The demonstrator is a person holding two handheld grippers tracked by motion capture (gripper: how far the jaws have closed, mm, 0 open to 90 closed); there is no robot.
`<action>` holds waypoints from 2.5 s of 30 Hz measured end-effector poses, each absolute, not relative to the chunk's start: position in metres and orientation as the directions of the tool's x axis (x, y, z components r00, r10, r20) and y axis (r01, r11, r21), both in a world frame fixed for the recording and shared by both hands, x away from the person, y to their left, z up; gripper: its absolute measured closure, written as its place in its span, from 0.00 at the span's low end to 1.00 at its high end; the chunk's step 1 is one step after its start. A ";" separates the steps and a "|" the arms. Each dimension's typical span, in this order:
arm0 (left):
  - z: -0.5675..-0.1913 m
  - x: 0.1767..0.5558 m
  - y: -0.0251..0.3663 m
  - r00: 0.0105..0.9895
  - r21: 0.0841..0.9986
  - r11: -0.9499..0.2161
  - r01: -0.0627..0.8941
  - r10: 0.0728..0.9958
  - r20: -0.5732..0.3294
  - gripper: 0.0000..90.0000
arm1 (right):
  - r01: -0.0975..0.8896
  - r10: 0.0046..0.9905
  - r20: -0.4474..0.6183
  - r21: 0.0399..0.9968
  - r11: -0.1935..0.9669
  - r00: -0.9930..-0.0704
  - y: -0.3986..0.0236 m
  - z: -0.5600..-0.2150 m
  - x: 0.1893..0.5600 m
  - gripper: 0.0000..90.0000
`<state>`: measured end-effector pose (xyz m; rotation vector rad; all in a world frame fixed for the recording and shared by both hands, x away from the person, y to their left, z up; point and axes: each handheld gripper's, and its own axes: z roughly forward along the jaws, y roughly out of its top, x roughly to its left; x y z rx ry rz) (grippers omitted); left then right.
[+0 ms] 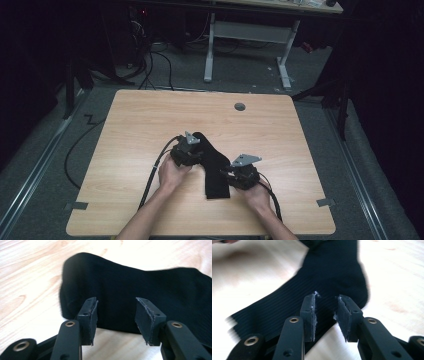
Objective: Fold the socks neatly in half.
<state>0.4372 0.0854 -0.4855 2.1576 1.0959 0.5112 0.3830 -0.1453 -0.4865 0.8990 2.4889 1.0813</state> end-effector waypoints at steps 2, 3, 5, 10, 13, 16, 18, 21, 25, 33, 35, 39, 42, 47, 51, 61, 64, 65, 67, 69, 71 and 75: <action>-0.487 0.437 0.083 0.579 0.697 -0.443 0.564 0.814 0.049 0.58 | 0.418 0.622 -0.009 0.733 0.536 -0.783 -0.146 -0.486 0.373 0.76; -0.489 0.437 0.083 0.577 0.694 -0.440 0.570 0.815 0.043 0.58 | 0.419 0.613 -0.008 0.724 0.548 -0.790 -0.145 -0.487 0.371 0.76; -0.491 0.439 0.082 0.574 0.695 -0.436 0.572 0.818 0.041 0.58 | 0.419 0.602 -0.021 0.699 0.580 -0.798 -0.143 -0.493 0.369 0.79; -0.492 0.442 0.080 0.576 0.684 -0.456 0.569 0.815 0.065 0.59 | 0.416 0.596 -0.015 0.702 0.578 -0.803 -0.145 -0.497 0.372 0.93; -0.491 0.444 0.081 0.577 0.676 -0.464 0.573 0.814 0.069 0.59 | 0.400 0.588 -0.034 0.700 0.591 -0.808 -0.144 -0.496 0.371 0.97; -0.491 0.445 0.083 0.574 0.680 -0.458 0.572 0.816 0.067 0.60 | 0.385 0.584 -0.048 0.708 0.592 -0.810 -0.145 -0.494 0.368 0.98; -0.491 0.447 0.084 0.572 0.679 -0.455 0.576 0.818 0.063 0.60 | 0.380 0.585 -0.051 0.715 0.587 -0.809 -0.146 -0.490 0.366 0.98; -0.490 0.448 0.085 0.569 0.674 -0.452 0.584 0.820 0.057 0.60 | 0.366 0.575 -0.068 0.709 0.603 -0.816 -0.146 -0.487 0.363 0.97; -0.487 0.445 0.086 0.566 0.692 -0.420 0.587 0.824 0.020 0.56 | 0.389 0.574 -0.053 0.685 0.616 -0.817 -0.142 -0.493 0.367 0.84; -0.478 0.421 0.070 0.634 0.710 -0.462 0.531 0.772 0.028 0.52 | 0.395 0.616 -0.038 0.736 0.550 -0.787 -0.145 -0.483 0.373 0.75; -0.480 0.418 0.068 0.641 0.707 -0.468 0.531 0.767 0.027 0.52 | 0.408 0.632 -0.028 0.741 0.533 -0.774 -0.144 -0.484 0.379 0.75; -0.488 0.414 0.067 0.643 0.691 -0.480 0.540 0.765 0.029 0.51 | 0.447 0.659 0.001 0.734 0.510 -0.752 -0.146 -0.493 0.390 0.76; -0.492 0.414 0.068 0.640 0.679 -0.490 0.546 0.767 0.038 0.50 | 0.464 0.671 0.005 0.727 0.507 -0.741 -0.146 -0.496 0.394 0.75; -0.493 0.412 0.069 0.639 0.668 -0.489 0.561 0.769 0.026 0.50 | 0.468 0.658 0.015 0.715 0.519 -0.753 -0.144 -0.499 0.395 0.74; -0.491 0.407 0.074 0.651 0.654 -0.495 0.572 0.759 0.005 0.50 | 0.455 0.636 0.004 0.703 0.547 -0.772 -0.142 -0.498 0.389 0.74; -0.483 0.409 0.095 0.583 0.708 -0.415 0.571 0.813 0.006 0.53 | 0.424 0.614 -0.024 0.702 0.572 -0.789 -0.135 -0.497 0.379 0.75; -0.480 0.413 0.102 0.553 0.716 -0.390 0.579 0.833 0.008 0.55 | 0.422 0.612 -0.019 0.708 0.567 -0.790 -0.136 -0.498 0.379 0.75; -0.478 0.415 0.106 0.543 0.718 -0.383 0.581 0.840 0.009 0.55 | 0.422 0.612 -0.019 0.709 0.566 -0.790 -0.136 -0.498 0.378 0.75; -0.475 0.418 0.110 0.530 0.721 -0.373 0.584 0.848 0.010 0.56 | 0.422 0.613 -0.018 0.709 0.565 -0.790 -0.136 -0.499 0.377 0.75; -0.472 0.420 0.115 0.513 0.734 -0.347 0.583 0.859 -0.001 0.56 | 0.419 0.611 -0.021 0.709 0.568 -0.792 -0.136 -0.499 0.377 0.75; -0.469 0.424 0.118 0.499 0.732 -0.337 0.592 0.867 -0.004 0.55 | 0.412 0.607 -0.023 0.714 0.566 -0.794 -0.136 -0.499 0.376 0.76; -0.466 0.435 0.124 0.476 0.748 -0.298 0.593 0.879 -0.027 0.58 | 0.417 0.606 -0.012 0.716 0.560 -0.795 -0.137 -0.500 0.377 0.77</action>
